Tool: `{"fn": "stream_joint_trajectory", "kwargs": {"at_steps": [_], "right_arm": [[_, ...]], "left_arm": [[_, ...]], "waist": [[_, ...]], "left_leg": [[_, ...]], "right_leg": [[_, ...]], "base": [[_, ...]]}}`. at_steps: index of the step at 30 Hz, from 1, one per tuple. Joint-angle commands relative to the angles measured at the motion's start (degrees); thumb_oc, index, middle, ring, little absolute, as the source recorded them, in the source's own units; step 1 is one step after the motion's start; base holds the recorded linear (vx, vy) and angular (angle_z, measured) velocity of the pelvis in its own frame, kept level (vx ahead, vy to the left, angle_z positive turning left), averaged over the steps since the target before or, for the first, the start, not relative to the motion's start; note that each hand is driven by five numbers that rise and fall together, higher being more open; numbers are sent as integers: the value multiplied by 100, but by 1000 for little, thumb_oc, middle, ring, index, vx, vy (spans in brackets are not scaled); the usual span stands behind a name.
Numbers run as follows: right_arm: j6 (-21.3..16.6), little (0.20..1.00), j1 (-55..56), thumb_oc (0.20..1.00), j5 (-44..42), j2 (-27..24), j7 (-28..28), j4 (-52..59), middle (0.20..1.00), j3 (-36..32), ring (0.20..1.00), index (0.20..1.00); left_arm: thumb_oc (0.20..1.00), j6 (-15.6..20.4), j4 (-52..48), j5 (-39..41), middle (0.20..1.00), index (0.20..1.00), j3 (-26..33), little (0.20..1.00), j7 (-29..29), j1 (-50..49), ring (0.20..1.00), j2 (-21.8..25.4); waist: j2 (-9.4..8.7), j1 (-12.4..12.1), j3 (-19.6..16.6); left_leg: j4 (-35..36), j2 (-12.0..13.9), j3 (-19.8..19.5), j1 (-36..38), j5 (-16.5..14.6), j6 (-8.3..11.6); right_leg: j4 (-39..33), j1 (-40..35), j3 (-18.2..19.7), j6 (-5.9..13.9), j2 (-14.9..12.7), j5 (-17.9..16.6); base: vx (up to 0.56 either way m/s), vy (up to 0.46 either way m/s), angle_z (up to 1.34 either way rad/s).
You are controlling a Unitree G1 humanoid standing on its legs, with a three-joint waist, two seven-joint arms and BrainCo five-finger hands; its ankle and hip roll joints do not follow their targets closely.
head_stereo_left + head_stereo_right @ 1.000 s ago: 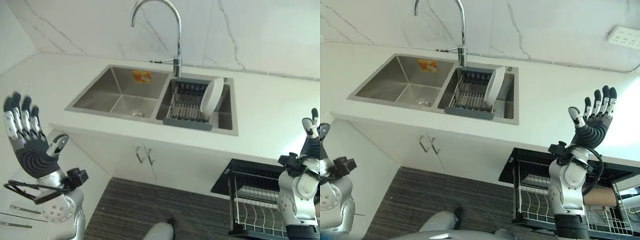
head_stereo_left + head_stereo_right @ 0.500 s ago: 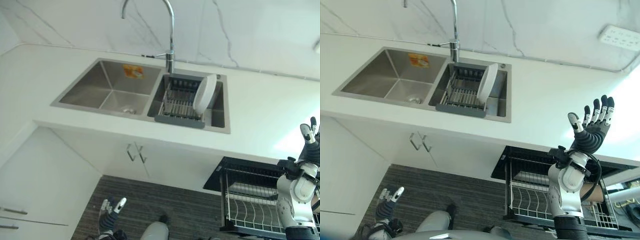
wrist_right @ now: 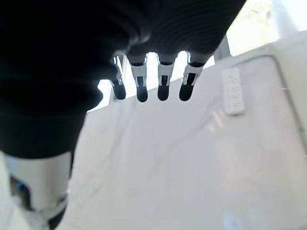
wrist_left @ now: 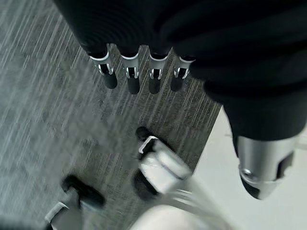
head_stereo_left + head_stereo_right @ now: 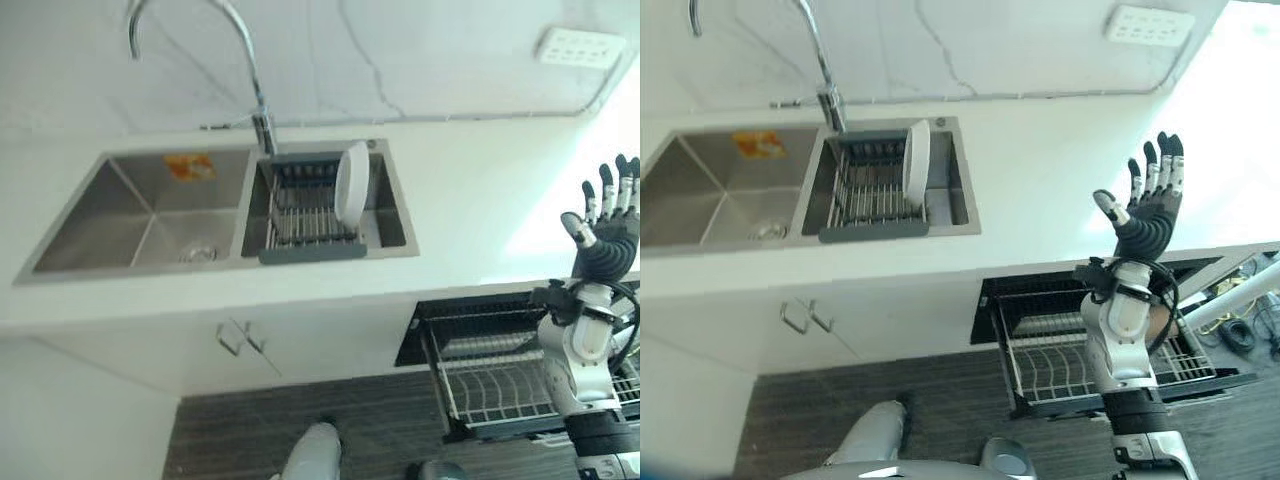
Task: Place the dishes in the dishwasher.
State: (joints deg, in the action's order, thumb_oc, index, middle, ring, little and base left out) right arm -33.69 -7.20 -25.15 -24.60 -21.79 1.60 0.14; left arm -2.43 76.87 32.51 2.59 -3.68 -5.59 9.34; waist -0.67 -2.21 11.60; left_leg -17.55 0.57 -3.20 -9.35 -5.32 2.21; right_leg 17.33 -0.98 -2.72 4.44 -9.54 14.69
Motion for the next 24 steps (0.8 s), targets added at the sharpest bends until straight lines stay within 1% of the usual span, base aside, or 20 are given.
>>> {"fn": "stream_joint_trajectory", "kwargs": {"at_steps": [1, 2, 3, 5, 6, 8, 11, 13, 14, 15, 16, 17, 18, 19, 20, 21, 22, 24], "right_arm": [[-179, 1000, -132, 1000, -155, 12, 432, 372, 1000, -158, 1000, 1000], [-35, 1000, -331, 1000, -214, 91, 611, 463, 1000, 11, 1000, 1000], [15, 1000, -432, 1000, -106, 86, 557, 508, 1000, 104, 1000, 1000], [146, 1000, -465, 1000, -64, 83, 571, 611, 1000, 158, 1000, 1000], [171, 1000, -538, 1000, 25, 75, 437, 667, 1000, 299, 1000, 1000], [220, 1000, -533, 1000, 195, 73, 354, 793, 1000, 345, 1000, 1000], [343, 1000, -417, 1000, 145, 5, 369, 948, 1000, 220, 1000, 1000], [412, 1000, -391, 1000, -18, -78, 559, 924, 1000, 150, 1000, 1000], [478, 1000, -403, 1000, -81, -146, 748, 880, 1000, 135, 1000, 1000], [492, 1000, -440, 1000, -40, -180, 768, 856, 1000, 167, 1000, 1000], [561, 1000, -489, 1000, 96, -221, 790, 869, 1000, 195, 1000, 1000], [623, 1000, -521, 1000, 139, -248, 834, 882, 1000, 214, 1000, 1000], [710, 1000, -700, 1000, 178, -301, 919, 873, 1000, 300, 1000, 1000], [879, 1000, -942, 1000, 225, -300, 992, 843, 1000, 412, 1000, 1000], [991, 1000, -1001, 1000, 73, -314, 1090, 889, 1000, 438, 1000, 1000], [1197, 1000, -978, 1000, -75, -321, 1271, 1102, 1000, 472, 1000, 1000], [1304, 1000, -926, 1000, -131, -327, 1348, 1223, 1000, 480, 1000, 1000], [1458, 1000, -866, 1000, -234, -397, 1384, 1352, 1000, 507, 1000, 1000]], "left_arm": [[1000, -193, -148, 108, 1000, 1000, 6, 1000, 115, -168, 1000, 145], [1000, -191, -134, 269, 1000, 1000, 45, 1000, 122, -315, 1000, 84], [1000, -142, -94, 341, 1000, 1000, 39, 1000, 131, -373, 1000, 54], [1000, -81, -88, 506, 1000, 1000, 85, 1000, 308, -433, 1000, 36], [1000, -75, -99, 487, 1000, 1000, 92, 1000, 318, -455, 1000, 50], [1000, -4, -120, 182, 1000, 1000, 91, 1000, 248, -496, 1000, 7], [1000, 136, -233, 211, 1000, 1000, -22, 1000, 369, -608, 1000, -111], [1000, 167, -253, 103, 1000, 1000, -30, 1000, 373, -669, 1000, -148], [1000, 225, -261, 1, 1000, 1000, -28, 1000, 389, -713, 1000, -173], [1000, 248, -263, -35, 1000, 1000, -38, 1000, 398, -732, 1000, -188], [1000, 254, -280, -122, 1000, 1000, -45, 1000, 412, -751, 1000, -200], [1000, 235, -299, -175, 1000, 1000, -47, 1000, 419, -757, 1000, -198], [1000, 159, -379, -246, 1000, 1000, -53, 1000, 402, -755, 1000, -188], [1000, 106, -456, -289, 1000, 1000, -111, 1000, 466, -749, 1000, -204], [1000, 144, -466, -264, 1000, 1000, -136, 1000, 514, -728, 1000, -208], [1000, 142, -521, -253, 1000, 1000, -100, 1000, 523, -662, 1000, -138], [1000, 48, -545, -298, 1000, 1000, -55, 1000, 465, -630, 1000, -98], [1000, -137, -519, -292, 1000, 1000, -27, 1000, 315, -614, 1000, -35]], "waist": [[-197, -313, -126], [-154, -534, -217], [-160, -575, -223], [-190, -621, -244], [-210, -634, -222], [-204, -634, -188], [-183, -597, -198], [-191, -606, -180], [-212, -628, -155], [-231, -659, -116], [-268, -720, -46], [-250, -739, -21], [-143, -771, 39], [-68, -809, 63], [-36, -809, 58], [-19, -839, -12], [-34, -880, -62], [-52, -926, -113]], "left_leg": [[36, 34, 221, 275, -298, -148], [36, 199, 640, 301, -377, -159], [36, 227, 723, 292, -429, -152], [36, 256, 843, 263, -421, -128], [36, 323, 880, 197, -383, -89], [36, 451, 917, 121, -317, -14], [36, 579, 871, 16, -222, 101], [36, 569, 847, 73, -213, 135], [36, 511, 881, 134, -166, 129], [36, 432, 894, 194, -115, 115], [36, 266, 805, 179, 121, 110], [36, 278, 781, 96, 139, 113], [36, 399, 733, -129, 159, 143], [36, 486, 559, -272, 261, 207], [36, 540, 532, -335, 285, 219], [36, 588, 540, -467, 244, 267], [36, 566, 519, -501, 216, 273], [36, 545, 529, -468, 139, 272]], "right_leg": [[-14, 265, -822, 393, -95, -876], [-14, 335, -1357, 438, -304, -914], [-14, 408, -1424, 421, -345, -843], [-14, 516, -1413, 447, -386, -835], [-14, 601, -1355, 416, -345, -813], [-14, 644, -1380, 371, -291, -770], [-14, 662, -1420, 325, -207, -701], [-14, 622, -1428, 287, -166, -663], [-14, 613, -1426, 253, -163, -672], [-14, 593, -1392, 230, -170, -678], [-14, 571, -1297, 190, -169, -697], [-14, 561, -1295, 187, -144, -712], [-14, 550, -1365, 209, -86, -747], [-14, 535, -1369, 234, -78, -766], [-14, 506, -1426, 247, -91, -757], [-14, 422, -1641, 307, -195, -697], [-14, 388, -1754, 346, -264, -682], [-14, 326, -1879, 362, -331, -626]], "base": [[52, -24, -216], [51, -90, -251], [38, -112, -277], [35, -151, -171], [-6, -187, -57], [-19, -175, 12], [-5, -158, 14], [36, -145, 25], [59, -89, 17], [84, -57, 3], [70, -16, -8], [43, 57, -5], [53, 192, 3], [61, 233, 10], [159, 273, 6], [172, 190, 8], [203, 167, 18], [173, 92, 18]]}}
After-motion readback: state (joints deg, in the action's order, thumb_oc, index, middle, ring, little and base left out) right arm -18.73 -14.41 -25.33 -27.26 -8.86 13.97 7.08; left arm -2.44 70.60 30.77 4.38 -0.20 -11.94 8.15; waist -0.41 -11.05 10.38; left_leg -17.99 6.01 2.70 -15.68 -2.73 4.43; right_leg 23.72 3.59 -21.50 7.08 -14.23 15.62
